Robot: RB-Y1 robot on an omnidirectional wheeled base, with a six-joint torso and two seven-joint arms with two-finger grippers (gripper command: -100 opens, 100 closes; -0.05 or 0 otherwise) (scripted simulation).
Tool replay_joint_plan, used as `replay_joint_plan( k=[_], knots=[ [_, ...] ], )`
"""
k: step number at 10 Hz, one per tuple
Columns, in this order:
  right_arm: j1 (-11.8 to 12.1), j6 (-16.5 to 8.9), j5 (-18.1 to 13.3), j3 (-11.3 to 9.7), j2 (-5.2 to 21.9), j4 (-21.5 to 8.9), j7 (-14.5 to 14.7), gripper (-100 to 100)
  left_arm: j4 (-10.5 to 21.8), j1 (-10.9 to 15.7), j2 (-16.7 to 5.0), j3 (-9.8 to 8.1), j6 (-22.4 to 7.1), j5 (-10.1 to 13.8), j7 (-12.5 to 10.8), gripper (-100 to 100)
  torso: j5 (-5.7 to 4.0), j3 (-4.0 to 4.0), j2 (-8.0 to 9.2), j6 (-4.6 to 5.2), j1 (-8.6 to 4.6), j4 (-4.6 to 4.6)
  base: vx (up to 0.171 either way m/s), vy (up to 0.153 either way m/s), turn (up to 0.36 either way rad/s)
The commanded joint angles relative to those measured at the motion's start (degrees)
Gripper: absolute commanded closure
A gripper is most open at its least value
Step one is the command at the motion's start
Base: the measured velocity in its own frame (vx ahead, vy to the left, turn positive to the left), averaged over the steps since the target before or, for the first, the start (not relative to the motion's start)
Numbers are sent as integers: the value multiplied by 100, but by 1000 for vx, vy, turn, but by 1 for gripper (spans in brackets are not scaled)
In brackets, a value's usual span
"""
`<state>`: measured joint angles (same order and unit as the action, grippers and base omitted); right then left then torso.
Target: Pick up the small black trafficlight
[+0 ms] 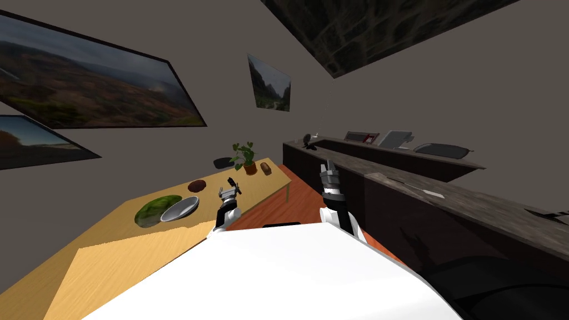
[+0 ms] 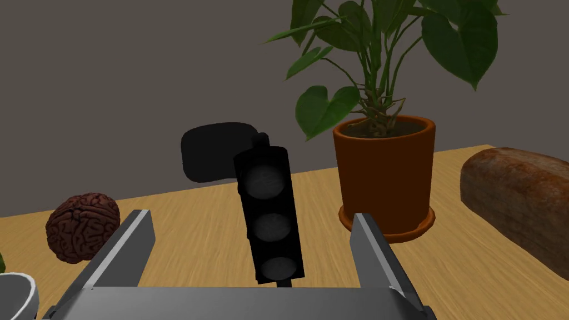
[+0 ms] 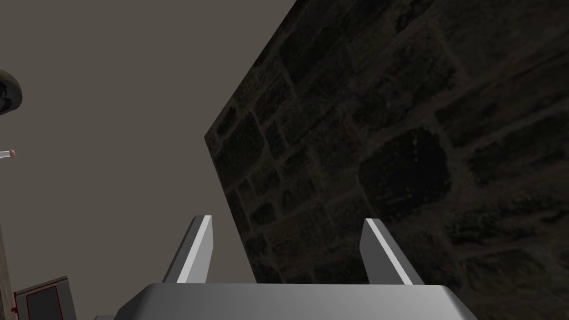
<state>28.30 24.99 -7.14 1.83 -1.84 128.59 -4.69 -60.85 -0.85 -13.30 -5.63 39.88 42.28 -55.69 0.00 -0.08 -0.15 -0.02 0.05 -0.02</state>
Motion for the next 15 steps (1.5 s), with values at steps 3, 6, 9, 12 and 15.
replay_joint_plan(
  k=[3, 6, 9, 12, 15],
  knots=[
    [0, 0, 0, 0, 0, 0, 0, 0, 431, 126, -23, -86, 19, 210, -207, -100, 0, 5, 9, -2, -2, 1, 19, 5, -49],
    [0, 0, 0, 0, 0, 0, 0, 0, 829, 222, -11, -189, 25, 434, -393, -100, 1, -1, -1, -2, 5, 0, 42, 17, -112],
    [0, 0, 0, 0, 0, 0, 0, 0, 1325, 333, 14, -329, 20, 711, -618, -100, 1, 0, 1, -1, 2, 0, 39, 18, -112],
    [0, 0, 0, 0, 0, 0, 0, 0, 1754, 425, 15, -460, 11, 959, -816, -100, 1, -2, -2, -2, 4, -1, 49, 25, -121],
    [0, 0, 0, 0, 0, 0, 0, 0, 1580, 339, 175, -216, 203, 1007, -584, -100, -1, 6, 11, -4, -3, 2, 19, 30, 5]
  ],
)
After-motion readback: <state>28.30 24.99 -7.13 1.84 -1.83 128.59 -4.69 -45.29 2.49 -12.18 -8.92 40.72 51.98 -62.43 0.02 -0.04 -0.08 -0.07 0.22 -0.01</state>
